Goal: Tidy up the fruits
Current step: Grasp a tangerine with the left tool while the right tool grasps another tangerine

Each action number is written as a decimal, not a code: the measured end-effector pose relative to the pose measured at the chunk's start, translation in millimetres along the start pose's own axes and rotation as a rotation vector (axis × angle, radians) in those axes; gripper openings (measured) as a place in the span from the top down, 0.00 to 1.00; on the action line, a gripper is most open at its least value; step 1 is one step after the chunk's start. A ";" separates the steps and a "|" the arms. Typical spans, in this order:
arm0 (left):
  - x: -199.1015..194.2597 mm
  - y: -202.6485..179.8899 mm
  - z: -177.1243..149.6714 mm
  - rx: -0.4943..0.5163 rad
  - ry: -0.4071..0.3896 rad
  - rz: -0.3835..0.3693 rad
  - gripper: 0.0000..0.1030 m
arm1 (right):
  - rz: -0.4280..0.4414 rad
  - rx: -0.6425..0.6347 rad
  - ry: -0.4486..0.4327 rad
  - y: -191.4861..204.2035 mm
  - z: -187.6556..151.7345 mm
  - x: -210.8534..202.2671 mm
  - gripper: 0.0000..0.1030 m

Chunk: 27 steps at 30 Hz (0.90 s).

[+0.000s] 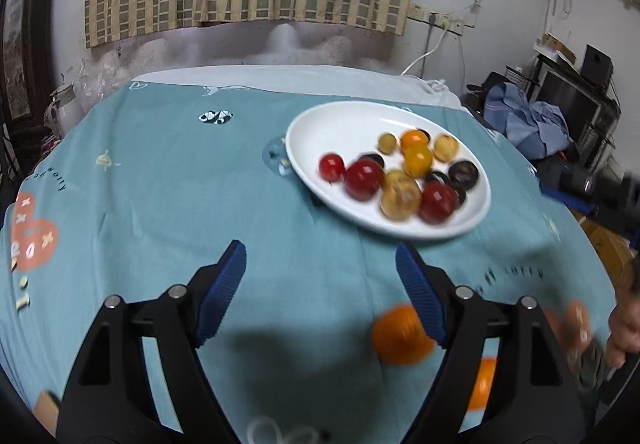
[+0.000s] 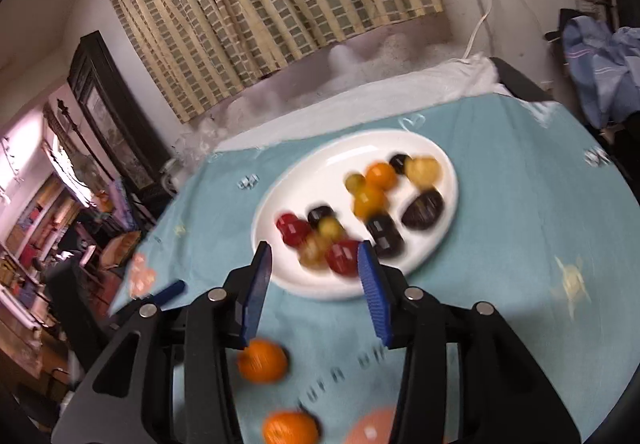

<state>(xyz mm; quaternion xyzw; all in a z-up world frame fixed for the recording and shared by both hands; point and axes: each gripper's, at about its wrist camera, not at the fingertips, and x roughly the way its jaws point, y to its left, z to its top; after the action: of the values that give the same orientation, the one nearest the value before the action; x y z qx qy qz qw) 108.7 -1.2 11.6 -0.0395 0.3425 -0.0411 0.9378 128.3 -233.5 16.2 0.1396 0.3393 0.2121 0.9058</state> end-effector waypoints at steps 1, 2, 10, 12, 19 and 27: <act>-3.9 -3.1 -5.5 0.010 -0.001 -0.001 0.20 | -0.011 -0.013 0.004 0.2 -12.6 -4.0 0.56; -6.6 -5.7 -10.7 0.020 -0.002 -0.004 0.19 | -0.016 -0.019 0.011 -0.2 -24.2 -6.9 0.56; -1.8 -33.4 -31.9 0.137 0.017 0.011 0.15 | -0.033 -0.054 0.063 3.2 -50.1 -8.2 0.40; 2.5 -35.1 -34.3 0.149 0.029 0.017 0.15 | -0.021 -0.077 0.078 7.9 -53.2 -6.8 0.40; 13.6 -30.7 -35.9 0.146 0.060 0.015 0.12 | -0.010 -0.209 0.155 30.8 -70.6 4.2 0.40; 16.0 -34.1 -35.7 0.158 0.064 0.011 0.11 | -0.042 -0.253 0.185 34.2 -87.0 2.5 0.40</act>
<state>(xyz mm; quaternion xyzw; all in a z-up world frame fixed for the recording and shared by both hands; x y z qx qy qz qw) 96.1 -38.4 -22.3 0.0379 0.3681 -0.0643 0.9268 61.4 -193.0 -35.2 -0.0029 0.3946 0.2462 0.8853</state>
